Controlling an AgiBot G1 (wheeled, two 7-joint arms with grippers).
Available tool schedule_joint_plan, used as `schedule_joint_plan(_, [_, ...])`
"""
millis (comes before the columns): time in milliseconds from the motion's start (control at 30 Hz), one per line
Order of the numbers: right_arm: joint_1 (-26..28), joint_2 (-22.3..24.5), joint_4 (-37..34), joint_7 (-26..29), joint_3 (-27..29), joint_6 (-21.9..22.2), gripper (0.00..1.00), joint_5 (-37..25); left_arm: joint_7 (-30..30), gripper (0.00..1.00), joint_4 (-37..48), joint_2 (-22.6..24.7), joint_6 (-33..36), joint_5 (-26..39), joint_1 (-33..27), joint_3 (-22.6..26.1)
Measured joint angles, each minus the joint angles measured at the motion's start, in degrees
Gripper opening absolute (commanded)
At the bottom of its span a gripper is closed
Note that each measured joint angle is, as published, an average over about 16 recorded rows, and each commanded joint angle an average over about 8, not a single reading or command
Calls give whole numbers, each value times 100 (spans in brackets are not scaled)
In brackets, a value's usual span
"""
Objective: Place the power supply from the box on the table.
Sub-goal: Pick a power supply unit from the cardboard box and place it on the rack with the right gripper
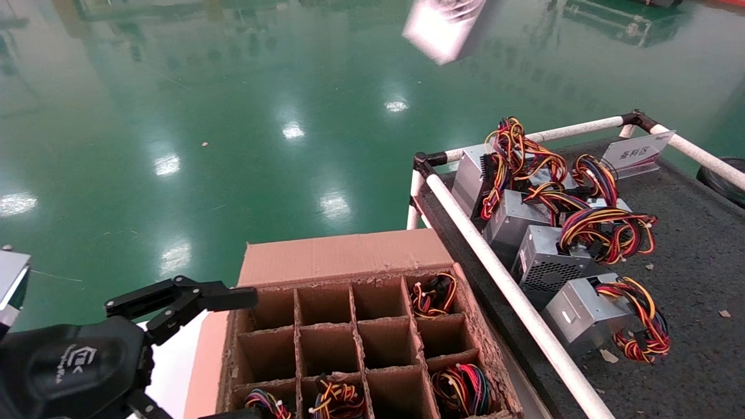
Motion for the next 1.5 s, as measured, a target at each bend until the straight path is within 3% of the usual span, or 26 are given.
schedule_joint_plan(300, [489, 741, -645, -90, -78, 549, 0, -143, 0, 100, 0, 0, 0, 0, 0, 0])
schedule_joint_plan(500, [484, 1329, -759, -9, -146, 493, 0, -242, 0, 100, 0, 0, 0, 0, 0, 0])
schedule_joint_plan(700, [280, 1932, -772, 265, -161, 88, 0, -273, 0, 100, 0, 0, 0, 0, 0, 0])
schedule_joint_plan(1033, [-296, 2777, -737, 862, -38, -945, 0, -128, 0, 100, 0, 0, 0, 0, 0, 0])
schedule_joint_plan(1500, [-1230, 3394, -770, 1278, 153, -1954, 0, 103, 0, 100, 0, 0, 0, 0, 0, 0])
